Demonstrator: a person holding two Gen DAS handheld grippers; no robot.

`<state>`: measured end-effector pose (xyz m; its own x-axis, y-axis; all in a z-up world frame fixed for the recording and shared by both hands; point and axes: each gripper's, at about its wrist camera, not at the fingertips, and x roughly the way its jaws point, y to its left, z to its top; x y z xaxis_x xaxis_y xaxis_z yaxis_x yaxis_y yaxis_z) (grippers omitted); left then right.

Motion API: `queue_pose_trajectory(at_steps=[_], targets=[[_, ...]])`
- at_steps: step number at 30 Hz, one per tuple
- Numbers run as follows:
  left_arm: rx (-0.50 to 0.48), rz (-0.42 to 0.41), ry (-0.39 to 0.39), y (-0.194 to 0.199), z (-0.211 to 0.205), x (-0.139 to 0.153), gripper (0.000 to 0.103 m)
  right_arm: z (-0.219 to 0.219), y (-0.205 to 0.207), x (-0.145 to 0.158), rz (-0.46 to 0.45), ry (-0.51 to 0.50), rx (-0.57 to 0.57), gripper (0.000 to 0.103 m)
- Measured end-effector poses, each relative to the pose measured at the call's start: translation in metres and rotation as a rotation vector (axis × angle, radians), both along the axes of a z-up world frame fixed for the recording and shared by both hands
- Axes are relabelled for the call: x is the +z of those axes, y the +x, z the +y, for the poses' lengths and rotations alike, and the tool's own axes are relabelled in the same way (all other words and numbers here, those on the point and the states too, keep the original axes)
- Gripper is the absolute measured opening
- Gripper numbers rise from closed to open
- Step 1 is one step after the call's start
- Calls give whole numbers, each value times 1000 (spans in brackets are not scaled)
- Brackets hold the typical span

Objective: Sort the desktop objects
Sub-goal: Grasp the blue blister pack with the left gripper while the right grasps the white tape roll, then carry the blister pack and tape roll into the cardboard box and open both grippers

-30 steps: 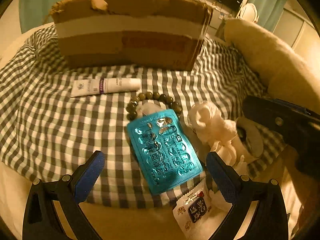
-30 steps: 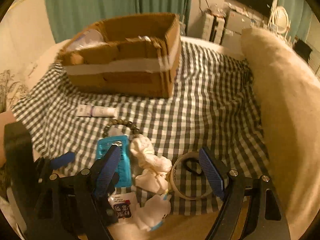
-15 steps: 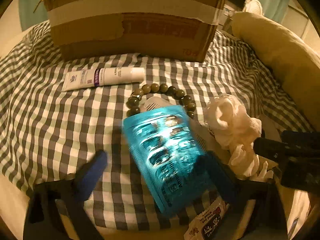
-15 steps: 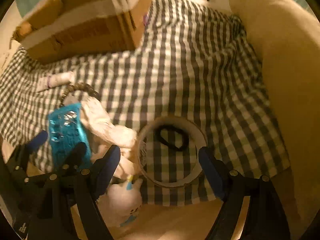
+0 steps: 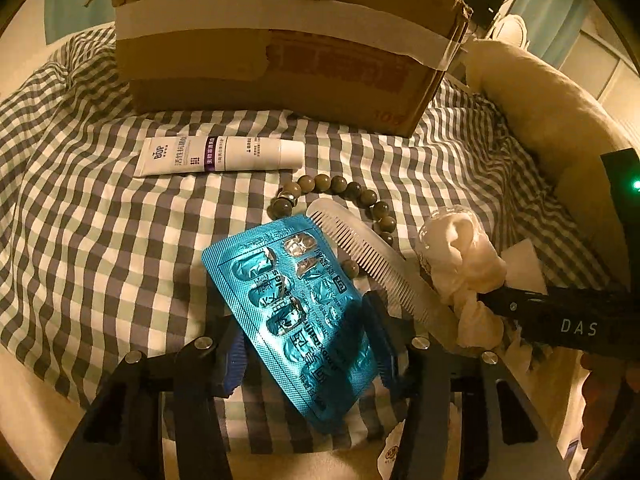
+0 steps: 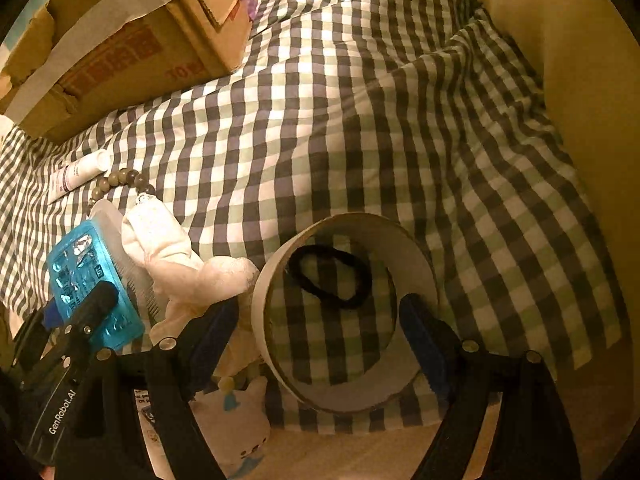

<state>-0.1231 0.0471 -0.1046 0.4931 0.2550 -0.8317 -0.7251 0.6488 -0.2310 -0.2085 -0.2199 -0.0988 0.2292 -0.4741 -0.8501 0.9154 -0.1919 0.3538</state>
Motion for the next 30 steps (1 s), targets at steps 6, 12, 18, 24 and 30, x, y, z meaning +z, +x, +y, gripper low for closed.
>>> queue_pose_trajectory(at_steps=[6, 12, 18, 24, 30], targets=[[-8, -26, -9, -6, 1, 5, 37, 10, -3, 14, 53, -32, -15, 83], [-13, -25, -15, -5, 3, 3, 37, 13, -3, 16, 75, -23, -28, 88], [-16, -24, -16, -3, 3, 3, 37, 3, -4, -1, 43, 34, -13, 89], [-22, -29, -9, -4, 2, 5, 35, 2, -7, -3, 23, 28, -25, 84], [-14, -74, -30, -10, 3, 20, 17, 16, -14, 19, 14, -57, -65, 82]])
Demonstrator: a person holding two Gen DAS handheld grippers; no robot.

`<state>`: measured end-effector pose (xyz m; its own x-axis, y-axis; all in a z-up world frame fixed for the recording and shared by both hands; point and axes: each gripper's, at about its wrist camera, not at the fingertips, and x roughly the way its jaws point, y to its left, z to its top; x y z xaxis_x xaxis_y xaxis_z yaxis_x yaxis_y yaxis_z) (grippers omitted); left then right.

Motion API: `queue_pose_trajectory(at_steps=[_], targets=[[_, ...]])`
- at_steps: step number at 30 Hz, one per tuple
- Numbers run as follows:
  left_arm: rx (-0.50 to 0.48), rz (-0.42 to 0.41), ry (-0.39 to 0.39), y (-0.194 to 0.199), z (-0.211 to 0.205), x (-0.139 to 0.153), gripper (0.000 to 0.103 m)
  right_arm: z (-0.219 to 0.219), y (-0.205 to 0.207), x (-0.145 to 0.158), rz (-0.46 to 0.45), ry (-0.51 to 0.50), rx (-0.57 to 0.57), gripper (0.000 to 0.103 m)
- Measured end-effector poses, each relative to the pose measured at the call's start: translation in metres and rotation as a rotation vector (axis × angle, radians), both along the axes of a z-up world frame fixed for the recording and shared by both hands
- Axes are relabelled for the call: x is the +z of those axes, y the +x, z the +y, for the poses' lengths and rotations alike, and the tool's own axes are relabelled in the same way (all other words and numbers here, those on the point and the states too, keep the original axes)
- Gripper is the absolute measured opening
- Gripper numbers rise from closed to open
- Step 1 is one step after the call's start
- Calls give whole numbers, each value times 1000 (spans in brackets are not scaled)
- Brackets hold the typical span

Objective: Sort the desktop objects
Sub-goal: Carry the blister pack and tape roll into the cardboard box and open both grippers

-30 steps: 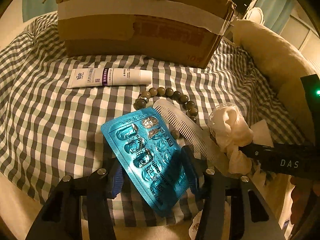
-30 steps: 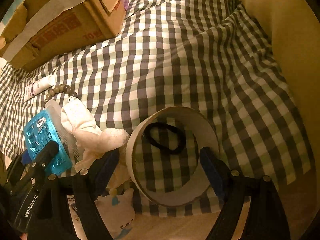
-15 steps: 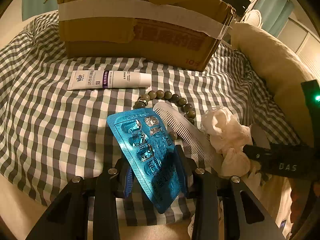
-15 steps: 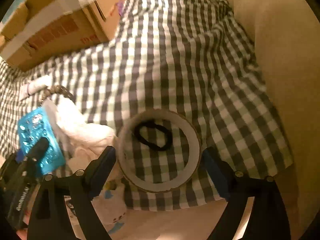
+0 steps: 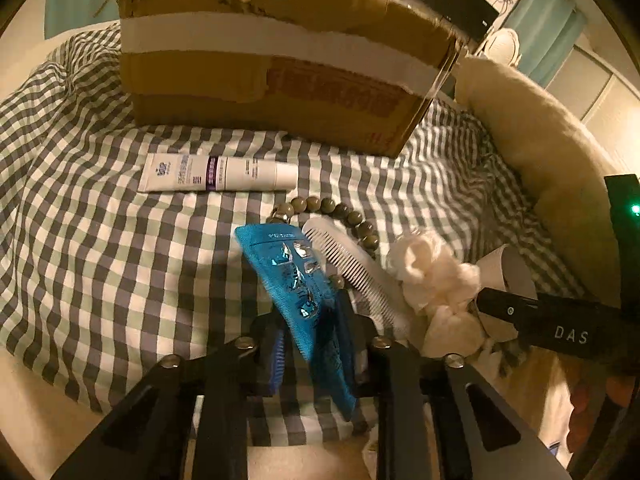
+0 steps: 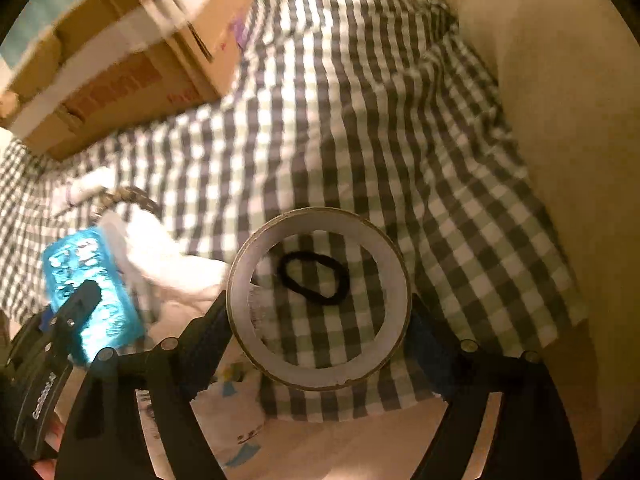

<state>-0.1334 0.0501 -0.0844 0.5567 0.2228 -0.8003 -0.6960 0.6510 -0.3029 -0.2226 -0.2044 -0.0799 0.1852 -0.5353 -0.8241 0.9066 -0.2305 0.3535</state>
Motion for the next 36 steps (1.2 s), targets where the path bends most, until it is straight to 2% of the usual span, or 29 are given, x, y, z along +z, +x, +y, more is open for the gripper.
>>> queue_pose_trajectory(at_steps=[6, 7, 11, 25, 36], targets=[[21, -42, -8, -16, 4, 14, 11, 12, 17, 35, -19, -117, 33, 82], [29, -46, -9, -19, 6, 16, 11, 20, 30, 35, -16, -127, 34, 82], [57, -56, -10, -31, 13, 24, 9, 20, 34, 41, -27, -164, 45, 82], [70, -155, -3, -46, 20, 58, 9, 39, 28, 67, -100, -290, 2, 82], [31, -203, 113, -46, 25, 112, 9, 50, 27, 94, -123, -387, 19, 82]])
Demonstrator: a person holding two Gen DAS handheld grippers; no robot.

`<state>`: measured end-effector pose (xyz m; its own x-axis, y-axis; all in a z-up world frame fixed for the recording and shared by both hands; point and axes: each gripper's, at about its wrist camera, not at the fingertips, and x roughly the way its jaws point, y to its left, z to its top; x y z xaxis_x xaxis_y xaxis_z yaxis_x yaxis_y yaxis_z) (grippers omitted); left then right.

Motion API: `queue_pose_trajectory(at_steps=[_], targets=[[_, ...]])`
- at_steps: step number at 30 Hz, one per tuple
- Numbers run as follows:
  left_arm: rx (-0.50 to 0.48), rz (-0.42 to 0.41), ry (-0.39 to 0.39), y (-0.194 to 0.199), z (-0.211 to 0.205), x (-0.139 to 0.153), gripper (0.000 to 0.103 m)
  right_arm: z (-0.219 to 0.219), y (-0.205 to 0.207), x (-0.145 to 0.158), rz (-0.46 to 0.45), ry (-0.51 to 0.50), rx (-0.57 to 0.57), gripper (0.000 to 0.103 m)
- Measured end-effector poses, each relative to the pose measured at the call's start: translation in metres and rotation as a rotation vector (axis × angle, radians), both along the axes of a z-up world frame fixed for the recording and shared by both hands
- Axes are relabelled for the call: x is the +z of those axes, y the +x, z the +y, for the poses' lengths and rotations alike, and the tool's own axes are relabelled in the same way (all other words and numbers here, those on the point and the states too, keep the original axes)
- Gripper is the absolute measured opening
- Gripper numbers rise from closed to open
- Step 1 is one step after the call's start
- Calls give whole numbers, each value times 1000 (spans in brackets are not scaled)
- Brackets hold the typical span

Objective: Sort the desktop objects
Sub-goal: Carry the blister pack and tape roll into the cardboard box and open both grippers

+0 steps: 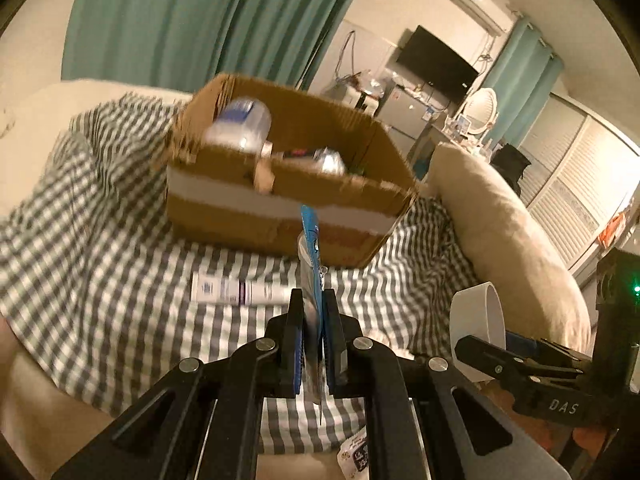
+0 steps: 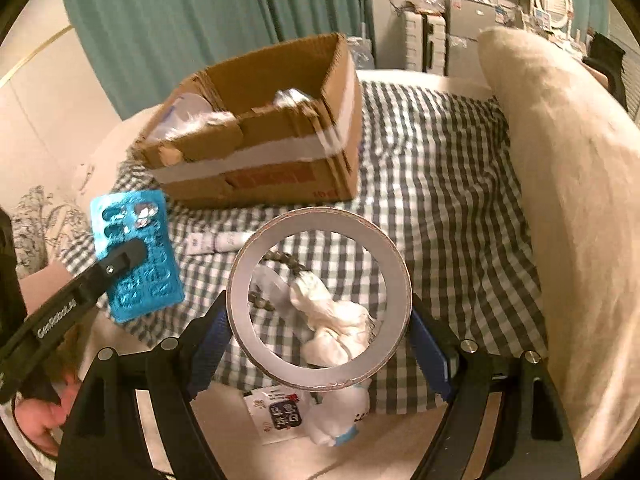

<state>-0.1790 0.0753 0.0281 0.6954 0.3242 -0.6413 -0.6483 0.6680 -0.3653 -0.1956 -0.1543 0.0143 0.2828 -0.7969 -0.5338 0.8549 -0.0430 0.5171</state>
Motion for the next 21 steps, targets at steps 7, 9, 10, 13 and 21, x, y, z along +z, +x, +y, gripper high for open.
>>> queue_pose_trajectory(at_steps=[7, 9, 10, 13, 21], targets=[[-81, -6, 43, 23, 13, 47, 9, 0, -8, 47, 6, -110, 21, 82], [-105, -5, 67, 30, 19, 64, 9, -6, -11, 66, 6, -145, 42, 82], [-115, -3, 77, 34, 22, 71, 9, -10, -13, 74, 11, -161, 45, 82], [-132, -2, 105, 45, 39, 93, 9, -23, -20, 98, 24, -195, 42, 82], [-85, 27, 42, 86, 125, 99, 9, -91, -42, 134, -10, -219, 32, 82]])
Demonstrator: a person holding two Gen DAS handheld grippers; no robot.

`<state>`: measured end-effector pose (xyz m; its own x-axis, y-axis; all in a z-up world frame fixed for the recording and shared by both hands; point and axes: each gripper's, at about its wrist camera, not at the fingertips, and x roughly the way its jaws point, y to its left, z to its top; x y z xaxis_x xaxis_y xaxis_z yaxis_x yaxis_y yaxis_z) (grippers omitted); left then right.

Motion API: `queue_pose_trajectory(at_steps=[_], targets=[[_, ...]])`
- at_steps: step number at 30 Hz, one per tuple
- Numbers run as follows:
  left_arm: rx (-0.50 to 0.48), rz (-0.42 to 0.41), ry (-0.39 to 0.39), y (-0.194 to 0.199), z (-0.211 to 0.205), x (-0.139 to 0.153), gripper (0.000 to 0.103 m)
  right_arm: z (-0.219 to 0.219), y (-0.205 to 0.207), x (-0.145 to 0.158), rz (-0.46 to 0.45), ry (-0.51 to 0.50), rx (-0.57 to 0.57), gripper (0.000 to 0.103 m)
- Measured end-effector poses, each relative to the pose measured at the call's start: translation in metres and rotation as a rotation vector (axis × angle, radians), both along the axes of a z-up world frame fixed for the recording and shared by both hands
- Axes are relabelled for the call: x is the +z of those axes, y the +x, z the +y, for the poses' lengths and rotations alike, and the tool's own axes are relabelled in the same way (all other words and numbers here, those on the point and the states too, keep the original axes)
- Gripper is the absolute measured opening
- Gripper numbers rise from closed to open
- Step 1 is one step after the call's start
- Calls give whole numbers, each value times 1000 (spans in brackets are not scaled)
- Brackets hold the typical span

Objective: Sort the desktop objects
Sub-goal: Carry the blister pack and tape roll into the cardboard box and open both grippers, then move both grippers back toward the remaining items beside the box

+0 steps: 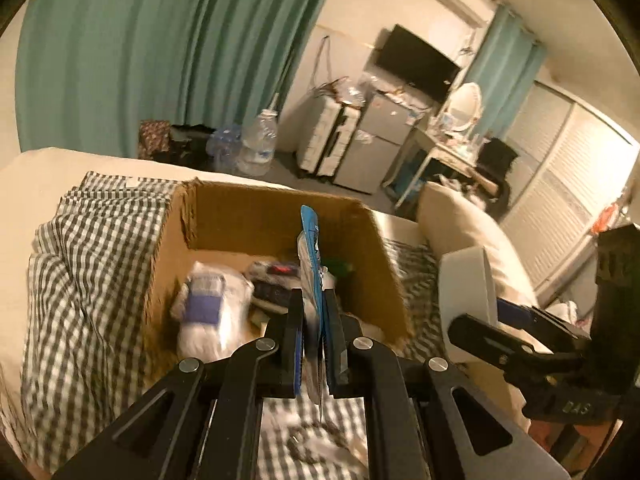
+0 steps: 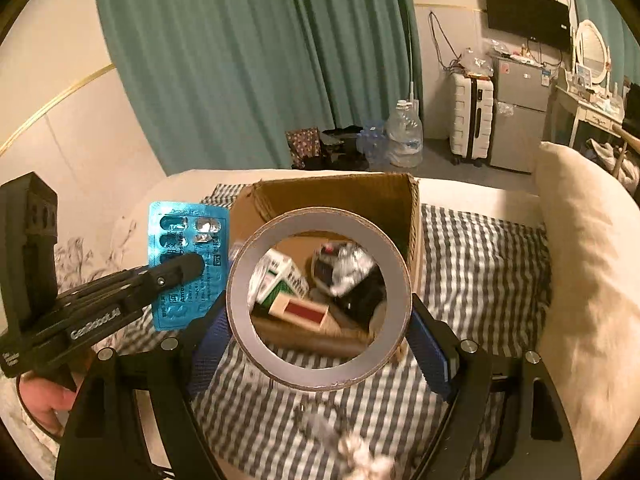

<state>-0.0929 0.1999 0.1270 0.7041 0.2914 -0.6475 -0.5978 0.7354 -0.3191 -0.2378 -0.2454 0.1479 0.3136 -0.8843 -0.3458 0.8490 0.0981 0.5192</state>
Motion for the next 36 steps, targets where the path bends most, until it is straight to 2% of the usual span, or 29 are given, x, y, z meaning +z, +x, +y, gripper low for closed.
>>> queue_pose_trajectory(at_steps=[3, 7, 12, 13, 14, 16, 17, 21, 26, 29, 32, 36], targets=[[17, 40, 3, 21, 30, -14, 9, -39, -5, -6, -4, 27, 2, 82], [50, 42, -16, 41, 60, -36, 9, -87, -7, -28, -32, 52, 8, 82], [14, 51, 7, 65, 72, -57, 12, -116, -13, -52, -83, 63, -19, 82], [18, 62, 17, 67, 71, -59, 23, -116, -15, -52, -90, 54, -30, 83], [22, 73, 25, 67, 70, -61, 45, -115, -16, -53, -104, 40, -30, 85], [54, 84, 46, 63, 65, -62, 77, -106, -19, -52, -102, 17, -50, 90], [62, 74, 56, 61, 62, -61, 81, -102, -20, -50, -89, 8, -71, 91], [64, 44, 73, 41, 41, -51, 82, -74, -25, -41, -59, -19, -116, 91], [119, 10, 139, 0, 2, -40, 96, -27, -29, -36, -50, -30, -142, 91], [129, -26, 128, -25, -20, -42, 96, 1, -22, -41, -40, 0, -151, 92], [132, -28, 120, -44, -39, -48, 96, 26, -9, -56, -34, 29, -135, 92], [137, -11, 101, -65, -62, -64, 97, 49, 11, -93, -43, 105, -105, 92]])
